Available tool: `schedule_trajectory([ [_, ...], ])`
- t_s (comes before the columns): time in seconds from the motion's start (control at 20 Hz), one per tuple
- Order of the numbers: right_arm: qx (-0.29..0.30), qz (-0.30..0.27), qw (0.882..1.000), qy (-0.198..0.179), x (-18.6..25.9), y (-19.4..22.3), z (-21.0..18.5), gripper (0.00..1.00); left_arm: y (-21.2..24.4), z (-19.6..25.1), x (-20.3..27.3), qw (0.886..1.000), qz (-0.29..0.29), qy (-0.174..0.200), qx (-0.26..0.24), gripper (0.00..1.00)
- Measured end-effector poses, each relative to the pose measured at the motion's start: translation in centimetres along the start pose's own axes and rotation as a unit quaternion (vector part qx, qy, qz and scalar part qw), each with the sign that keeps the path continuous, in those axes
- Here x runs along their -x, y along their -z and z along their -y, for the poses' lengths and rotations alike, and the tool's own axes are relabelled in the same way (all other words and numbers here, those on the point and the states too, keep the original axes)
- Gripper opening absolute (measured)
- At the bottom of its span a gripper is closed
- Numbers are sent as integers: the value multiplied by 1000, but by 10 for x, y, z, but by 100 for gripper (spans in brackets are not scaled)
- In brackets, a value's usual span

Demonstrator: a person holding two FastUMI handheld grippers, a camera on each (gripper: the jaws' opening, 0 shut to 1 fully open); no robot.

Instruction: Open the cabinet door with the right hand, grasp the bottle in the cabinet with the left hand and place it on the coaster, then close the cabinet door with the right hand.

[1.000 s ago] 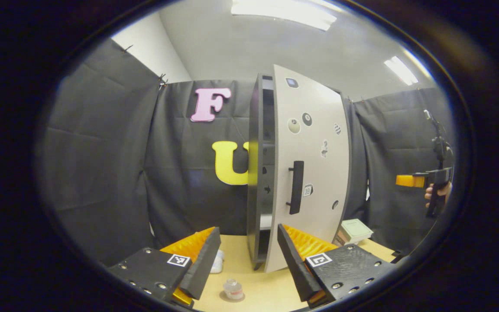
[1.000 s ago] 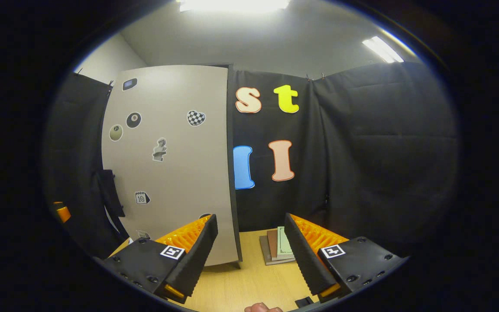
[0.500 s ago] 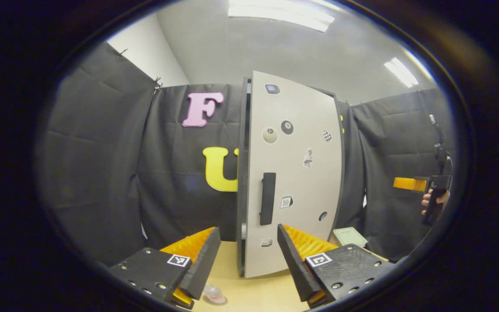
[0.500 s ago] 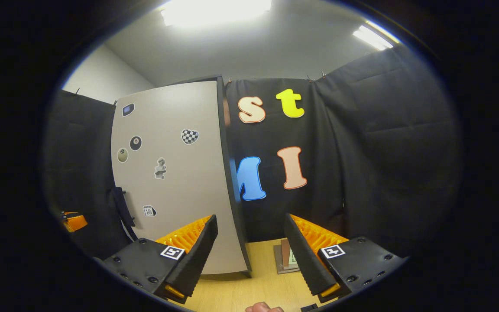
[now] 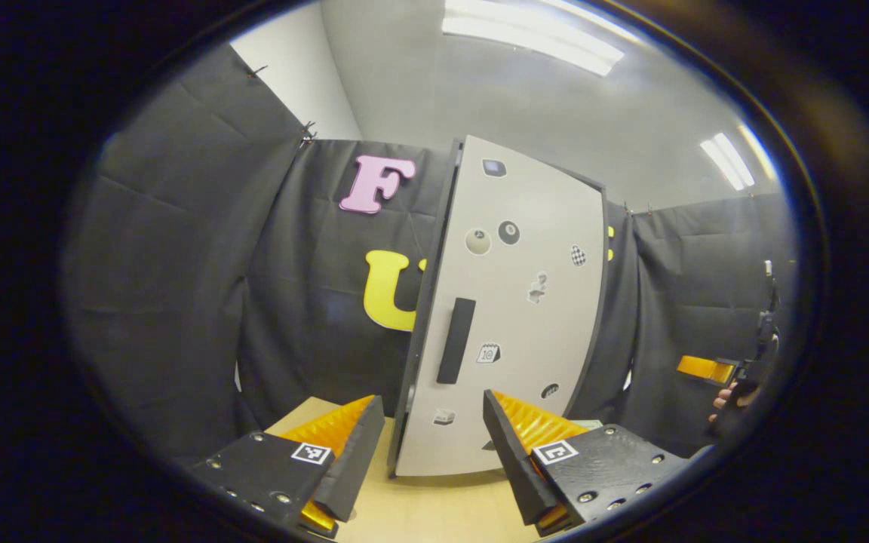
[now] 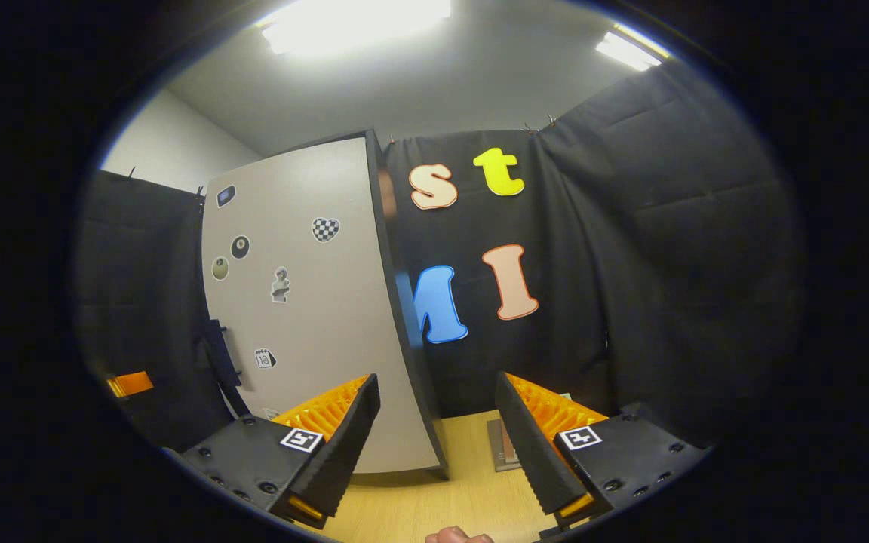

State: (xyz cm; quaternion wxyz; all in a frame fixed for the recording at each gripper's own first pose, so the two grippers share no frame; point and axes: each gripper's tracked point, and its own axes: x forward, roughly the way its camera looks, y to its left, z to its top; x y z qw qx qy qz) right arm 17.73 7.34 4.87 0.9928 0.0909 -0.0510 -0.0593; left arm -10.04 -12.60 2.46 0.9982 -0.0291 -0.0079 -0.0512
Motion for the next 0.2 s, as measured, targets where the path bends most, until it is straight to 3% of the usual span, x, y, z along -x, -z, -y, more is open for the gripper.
schedule_trajectory([
  [0.2,8,-6,1000,30,-6,13,-2,98,3,-20,-7,1000,6,5,4,81],
])
